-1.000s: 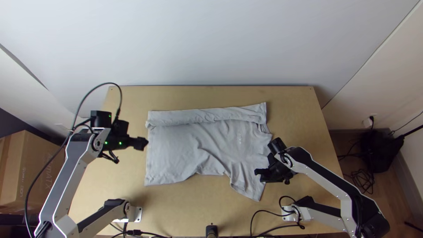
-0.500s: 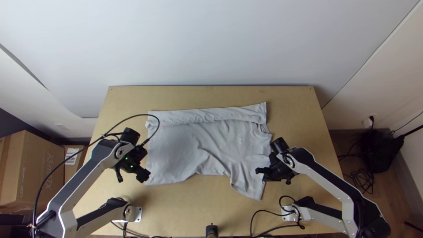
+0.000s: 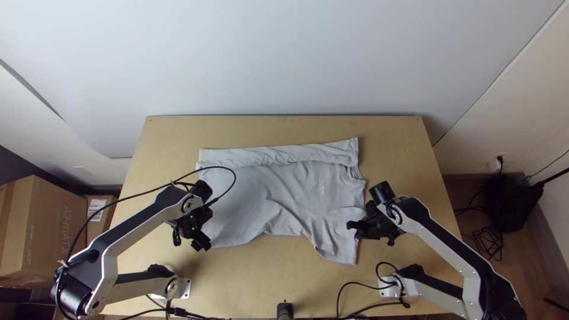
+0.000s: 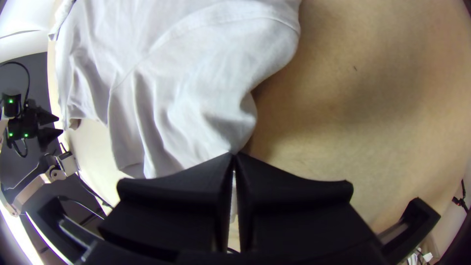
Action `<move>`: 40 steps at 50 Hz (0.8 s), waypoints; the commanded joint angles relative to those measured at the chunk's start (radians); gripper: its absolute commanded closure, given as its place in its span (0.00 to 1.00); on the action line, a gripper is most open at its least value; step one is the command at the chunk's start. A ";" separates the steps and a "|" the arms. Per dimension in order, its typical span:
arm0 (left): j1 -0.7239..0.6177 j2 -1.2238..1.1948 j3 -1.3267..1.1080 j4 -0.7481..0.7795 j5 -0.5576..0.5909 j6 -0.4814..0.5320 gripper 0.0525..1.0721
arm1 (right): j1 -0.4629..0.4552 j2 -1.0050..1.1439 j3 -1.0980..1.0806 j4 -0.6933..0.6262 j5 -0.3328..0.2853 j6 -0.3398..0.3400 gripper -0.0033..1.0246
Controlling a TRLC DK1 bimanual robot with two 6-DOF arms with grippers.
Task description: Fold the t-shirt
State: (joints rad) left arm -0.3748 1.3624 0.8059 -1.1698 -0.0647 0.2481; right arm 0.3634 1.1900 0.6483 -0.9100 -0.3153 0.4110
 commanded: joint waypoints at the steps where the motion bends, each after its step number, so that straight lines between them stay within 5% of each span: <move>1: -0.018 0.046 -0.019 0.004 0.003 -0.027 0.31 | -0.011 -0.017 0.034 -0.026 -0.007 -0.017 0.97; 8: -0.024 0.096 -0.019 0.027 0.009 -0.029 0.34 | -0.041 -0.021 0.057 -0.050 -0.007 -0.046 0.97; 10: -0.023 0.112 -0.019 0.038 0.009 -0.029 0.60 | -0.049 -0.021 0.063 -0.056 -0.007 -0.055 0.97; 12: -0.021 0.121 -0.019 0.067 0.009 -0.026 0.97 | -0.055 -0.023 0.067 -0.059 -0.007 -0.061 0.97; 23: 0.027 0.076 -0.034 0.111 0.037 0.031 0.97 | -0.136 -0.015 0.079 -0.090 -0.005 -0.141 0.97; 40: 0.218 -0.019 -0.017 0.062 0.049 0.152 0.97 | -0.442 0.128 0.152 -0.109 0.024 -0.373 0.97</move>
State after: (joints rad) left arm -0.2020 1.3716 0.8021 -1.0889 -0.0174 0.3443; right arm -0.0238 1.2690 0.7643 -1.0042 -0.3138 0.1139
